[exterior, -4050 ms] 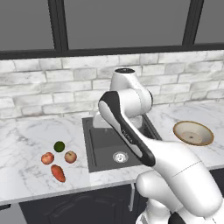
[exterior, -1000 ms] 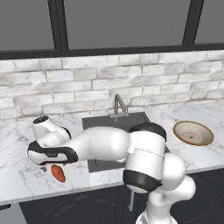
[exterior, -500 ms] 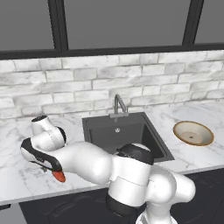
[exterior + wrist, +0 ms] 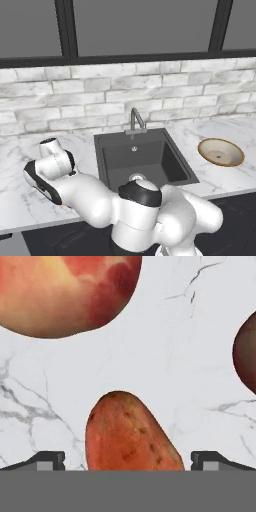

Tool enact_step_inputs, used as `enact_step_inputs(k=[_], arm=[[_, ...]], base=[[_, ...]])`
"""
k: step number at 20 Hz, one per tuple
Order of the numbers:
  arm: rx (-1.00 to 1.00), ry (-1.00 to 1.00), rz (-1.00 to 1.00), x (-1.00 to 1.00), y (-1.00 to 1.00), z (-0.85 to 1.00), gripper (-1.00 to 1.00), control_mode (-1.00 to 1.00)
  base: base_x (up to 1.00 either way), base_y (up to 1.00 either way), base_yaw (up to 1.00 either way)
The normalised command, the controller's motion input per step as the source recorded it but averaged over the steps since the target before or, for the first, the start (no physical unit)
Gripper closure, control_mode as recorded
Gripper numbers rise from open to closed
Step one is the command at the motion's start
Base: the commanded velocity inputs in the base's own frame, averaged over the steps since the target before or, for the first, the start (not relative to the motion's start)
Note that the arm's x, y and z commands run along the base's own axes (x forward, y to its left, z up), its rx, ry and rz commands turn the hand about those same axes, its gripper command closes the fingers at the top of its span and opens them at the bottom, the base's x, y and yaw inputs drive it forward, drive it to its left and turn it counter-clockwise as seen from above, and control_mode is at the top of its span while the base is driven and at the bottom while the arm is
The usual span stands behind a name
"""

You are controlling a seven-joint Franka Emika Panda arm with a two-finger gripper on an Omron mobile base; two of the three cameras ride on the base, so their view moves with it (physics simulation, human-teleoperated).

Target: There is a mixed pile of frozen fruits and vegetables on the counter. Locate all the frozen vegetables and place the items in a bowl on the counter. Take all the frozen fruits and defrost them in a running sink.

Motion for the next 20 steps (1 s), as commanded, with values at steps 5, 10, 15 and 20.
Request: enact_step_inputs(k=[5, 10, 15, 20], arm=[[0.01, 0.03, 0.00, 0.00, 0.03, -0.22, 1.00, -1.00], [0.00, 0.00, 0.00, -0.01, 0.02, -0.04, 1.00, -1.00], [0.00, 0.00, -0.01, -0.19, -0.05, 0.20, 1.00, -1.00], [0.00, 0.01, -0.04, -0.38, -0.32, 0.49, 1.00, -1.00]], base=[[0.00, 0.00, 0.00], [0.00, 0.00, 0.00], [0.00, 0.00, 0.00], [0.00, 0.00, 0.00]])
